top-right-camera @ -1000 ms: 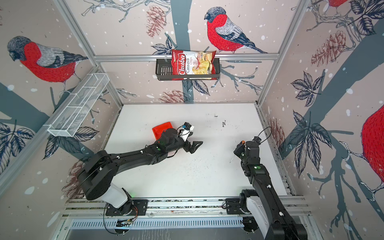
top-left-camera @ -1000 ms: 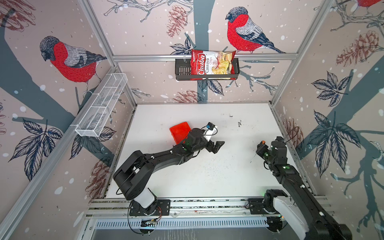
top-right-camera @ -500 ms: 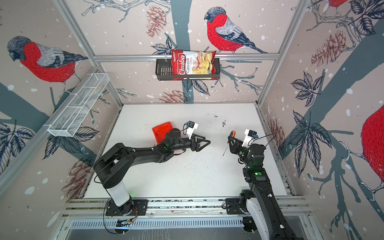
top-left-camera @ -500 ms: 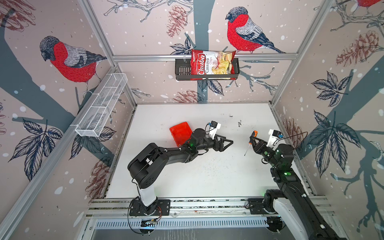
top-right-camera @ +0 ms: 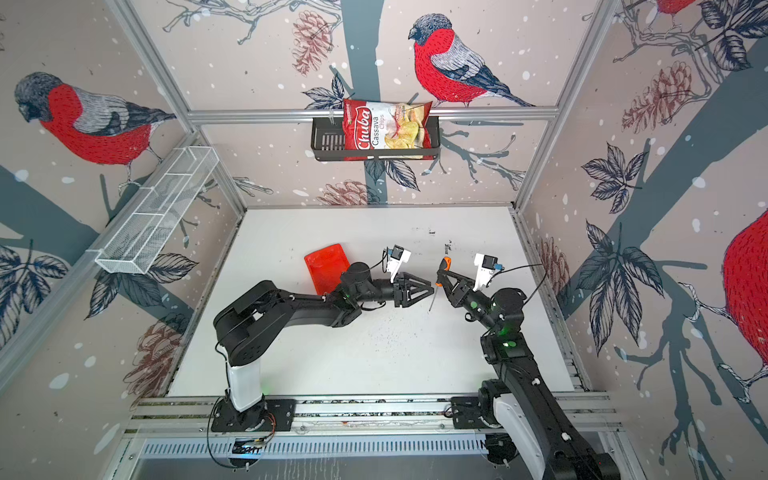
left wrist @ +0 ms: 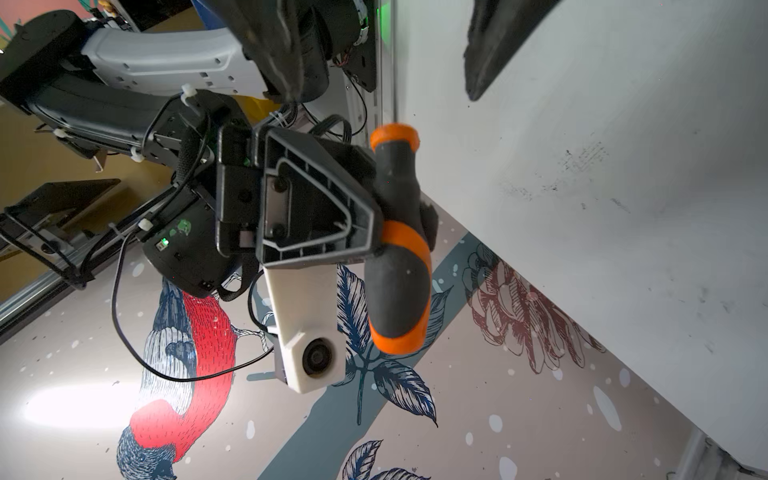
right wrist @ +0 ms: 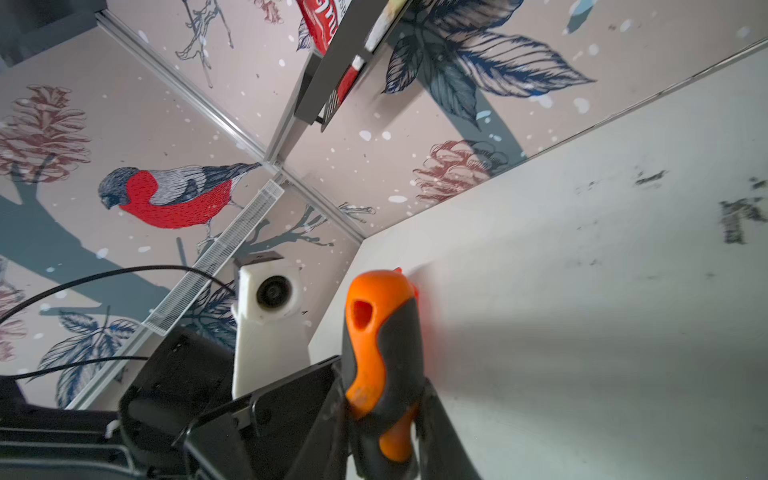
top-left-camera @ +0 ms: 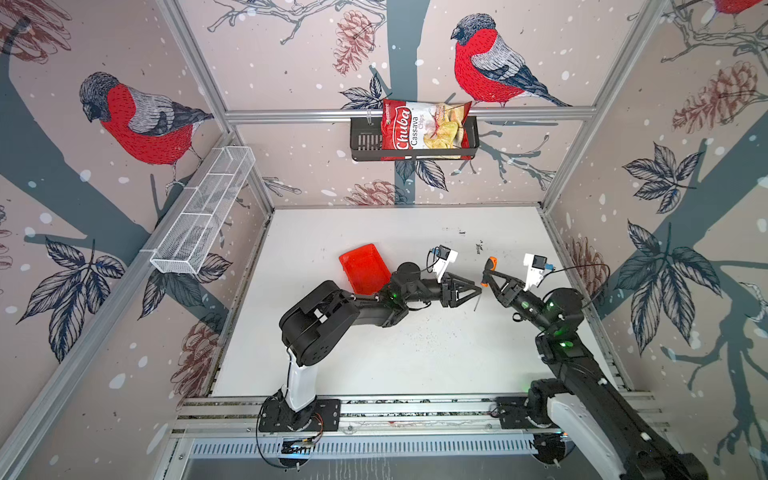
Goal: Put the screwdriver in the bin
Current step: 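Bring the screwdriver to the left gripper and close the left gripper on the handle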
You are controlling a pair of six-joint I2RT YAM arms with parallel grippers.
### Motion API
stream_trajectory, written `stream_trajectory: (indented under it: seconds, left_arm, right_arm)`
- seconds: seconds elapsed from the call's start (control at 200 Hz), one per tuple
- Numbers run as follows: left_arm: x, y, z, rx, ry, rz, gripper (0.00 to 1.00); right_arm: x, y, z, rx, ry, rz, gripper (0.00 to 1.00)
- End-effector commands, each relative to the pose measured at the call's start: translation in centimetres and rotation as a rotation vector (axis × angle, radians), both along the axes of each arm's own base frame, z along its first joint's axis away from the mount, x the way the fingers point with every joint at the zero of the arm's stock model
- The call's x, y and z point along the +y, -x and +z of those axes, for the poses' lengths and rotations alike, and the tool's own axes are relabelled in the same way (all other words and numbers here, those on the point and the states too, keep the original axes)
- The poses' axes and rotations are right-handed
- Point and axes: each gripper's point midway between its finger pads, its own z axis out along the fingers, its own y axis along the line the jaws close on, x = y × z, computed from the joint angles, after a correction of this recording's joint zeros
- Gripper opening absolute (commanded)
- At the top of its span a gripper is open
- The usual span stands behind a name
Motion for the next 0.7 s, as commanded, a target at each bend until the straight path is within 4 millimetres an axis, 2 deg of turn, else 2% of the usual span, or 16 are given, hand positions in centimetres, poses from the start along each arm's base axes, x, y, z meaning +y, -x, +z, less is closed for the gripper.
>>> stream_trajectory:
  seconds: [0.0,0.27,0.295,0.33,0.52,0.625,0.695]
  left_arm:
    - [-0.1,0.5,1.6,-0.035,0.068,-0.019,0.56]
    - [-0.2,0.2,1.2,-0.036,0.057,-0.002,0.32]
    - [-0.5,-0.1,2.2,-0.053,0.077,-0.002,0.31]
    - [-0.6,0.0,2.4,-0.058,0.081,-0.003,0.29]
    - [-0.6,-0.2,2.7,-0.062,0.083,0.002,0.18]
    - [-0.4,-0.2,2.6,-0.066,0.077,0.015,0.03]
    - [-0.1,-0.2,2.6,-0.076,0.068,0.027,0.00]
  right_arm:
    - [1.2,0.5,1.9,-0.073,-0.021,0.055,0.02]
    - [2.2,1.1,2.2,-0.078,-0.053,0.094,0.01]
    - [2.3,1.2,2.2,-0.079,-0.052,0.099,0.01]
    - [2.4,1.4,2.1,-0.079,-0.051,0.106,0.01]
    - [2.7,2.0,1.3,-0.066,-0.039,0.117,0.01]
    - [2.6,2.0,1.0,-0.059,-0.033,0.105,0.01]
    - [2.5,2.0,1.0,-0.060,-0.025,0.099,0.03]
